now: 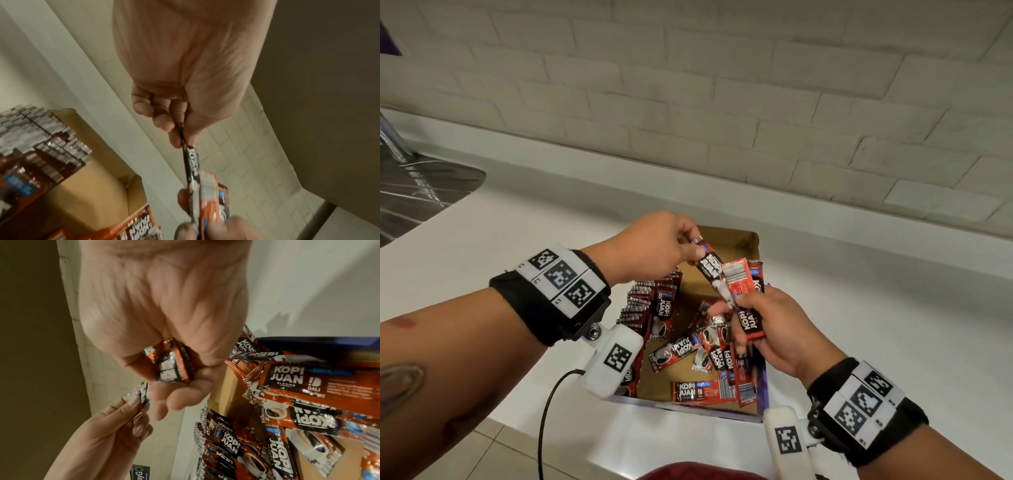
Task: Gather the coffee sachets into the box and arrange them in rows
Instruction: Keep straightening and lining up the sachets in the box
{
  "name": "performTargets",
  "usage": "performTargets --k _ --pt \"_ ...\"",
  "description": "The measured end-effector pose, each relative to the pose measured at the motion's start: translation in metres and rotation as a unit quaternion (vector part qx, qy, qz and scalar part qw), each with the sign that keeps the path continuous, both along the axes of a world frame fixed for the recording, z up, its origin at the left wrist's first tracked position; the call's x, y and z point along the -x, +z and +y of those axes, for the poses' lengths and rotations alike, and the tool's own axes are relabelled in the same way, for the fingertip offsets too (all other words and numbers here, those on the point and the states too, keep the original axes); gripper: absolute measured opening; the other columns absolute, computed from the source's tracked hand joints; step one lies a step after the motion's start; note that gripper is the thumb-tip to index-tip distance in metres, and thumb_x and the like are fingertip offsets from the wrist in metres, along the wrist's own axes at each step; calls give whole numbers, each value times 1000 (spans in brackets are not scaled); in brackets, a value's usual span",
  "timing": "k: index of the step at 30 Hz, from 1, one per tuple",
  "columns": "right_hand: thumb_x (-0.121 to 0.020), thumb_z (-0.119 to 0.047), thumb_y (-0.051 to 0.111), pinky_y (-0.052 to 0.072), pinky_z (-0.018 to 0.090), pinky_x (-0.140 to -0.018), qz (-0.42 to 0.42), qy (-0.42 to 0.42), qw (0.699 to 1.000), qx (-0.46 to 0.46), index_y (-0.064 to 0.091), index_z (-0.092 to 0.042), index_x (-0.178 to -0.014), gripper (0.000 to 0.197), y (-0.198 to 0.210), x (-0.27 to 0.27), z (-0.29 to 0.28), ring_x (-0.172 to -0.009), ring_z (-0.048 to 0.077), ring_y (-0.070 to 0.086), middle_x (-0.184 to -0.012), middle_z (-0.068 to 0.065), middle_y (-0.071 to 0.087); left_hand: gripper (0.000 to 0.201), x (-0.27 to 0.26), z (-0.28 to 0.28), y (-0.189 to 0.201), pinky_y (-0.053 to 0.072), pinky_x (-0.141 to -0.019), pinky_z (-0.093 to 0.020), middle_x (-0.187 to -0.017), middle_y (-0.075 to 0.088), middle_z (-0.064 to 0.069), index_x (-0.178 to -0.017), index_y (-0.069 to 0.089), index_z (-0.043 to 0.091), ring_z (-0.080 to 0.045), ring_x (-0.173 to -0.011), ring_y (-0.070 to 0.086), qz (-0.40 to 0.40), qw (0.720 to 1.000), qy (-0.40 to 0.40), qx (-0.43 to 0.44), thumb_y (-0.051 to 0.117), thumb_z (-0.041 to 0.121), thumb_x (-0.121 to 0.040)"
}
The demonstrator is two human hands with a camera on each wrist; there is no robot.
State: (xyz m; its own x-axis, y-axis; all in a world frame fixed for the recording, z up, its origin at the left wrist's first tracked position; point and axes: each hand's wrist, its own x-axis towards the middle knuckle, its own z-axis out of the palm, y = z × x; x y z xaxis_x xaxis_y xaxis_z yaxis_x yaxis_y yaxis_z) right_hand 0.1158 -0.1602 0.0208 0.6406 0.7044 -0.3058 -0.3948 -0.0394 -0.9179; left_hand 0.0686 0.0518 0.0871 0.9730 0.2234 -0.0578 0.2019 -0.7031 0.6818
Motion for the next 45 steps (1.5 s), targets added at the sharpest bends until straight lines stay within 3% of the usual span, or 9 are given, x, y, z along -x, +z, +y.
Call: performTargets --k 4,7,14,22,28,35,38,41,45 --pt "-93 -1 48 38 28 -53 -86 4 989 121 75 -12 -103 30 -9 -4 -4 -52 13 49 -68 2 63 8 9 23 14 34 -45 -11 -77 69 6 -91 67 19 4 -49 50 -51 995 73 -48 68 25 -95" --pt "-92 -26 64 56 35 -70 -160 43 968 188 77 -21 -96 14 -14 -3 1 -75 27 72 -85 7 76 8 19 36 20 35 -48 -11 -84 71 0 -91 69 21 -6 -62 55 -39 993 77 -84 69 28 -94" --pt "-89 -32 67 54 30 -75 -429 180 780 419 67 -21 -117 30 -39 4 54 -86 20 66 -100 1 72 13 46 33 13 39 -59 -23 -91 70 7 -92 71 25 -3 -70 56 59 985 6 -164 68 38 -94" --pt "-84 -29 66 47 38 -88 -517 207 671 490 68 -26 -105 21 -62 0 62 -94 23 67 -88 -3 68 12 75 35 16 42 -64 -22 -80 66 14 -88 71 28 -6 -76 59 54 989 8 -135 69 38 -93" --pt "-87 -33 68 55 39 -93 -490 209 713 457 71 -30 -110 24 -46 -7 52 -99 18 69 -102 -5 75 11 82 40 14 42 -64 -20 -80 65 15 -88 71 29 -3 -74 59 58 991 24 -114 69 38 -93" --pt "-83 -30 76 49 29 -64 -336 166 864 336 69 -16 -79 16 0 -17 28 -68 14 67 -71 -2 70 12 73 27 16 55 -67 -27 -81 61 14 -96 62 37 -4 -67 65 84 993 -15 -83 57 27 -101" --pt "-84 -31 76 57 36 -71 -295 130 906 276 70 -18 -82 14 13 -17 29 -72 19 73 -74 -1 74 11 62 16 15 58 -76 -32 -81 65 14 -104 66 32 -7 -74 67 84 993 -38 -74 63 24 -98" --pt "-83 -35 75 58 57 -88 -259 106 933 227 73 -16 -90 21 17 -16 34 -86 36 75 -88 12 78 20 52 6 10 55 -67 -22 -87 65 12 -108 65 34 -3 -71 67 68 995 -42 -63 68 20 -94" --pt "-77 -44 79 53 60 -98 -187 71 967 158 75 -18 -97 33 17 -9 41 -94 35 75 -95 11 79 17 42 -1 8 46 -61 -15 -79 62 15 -108 69 29 -1 -71 62 63 993 -33 -90 72 26 -92"
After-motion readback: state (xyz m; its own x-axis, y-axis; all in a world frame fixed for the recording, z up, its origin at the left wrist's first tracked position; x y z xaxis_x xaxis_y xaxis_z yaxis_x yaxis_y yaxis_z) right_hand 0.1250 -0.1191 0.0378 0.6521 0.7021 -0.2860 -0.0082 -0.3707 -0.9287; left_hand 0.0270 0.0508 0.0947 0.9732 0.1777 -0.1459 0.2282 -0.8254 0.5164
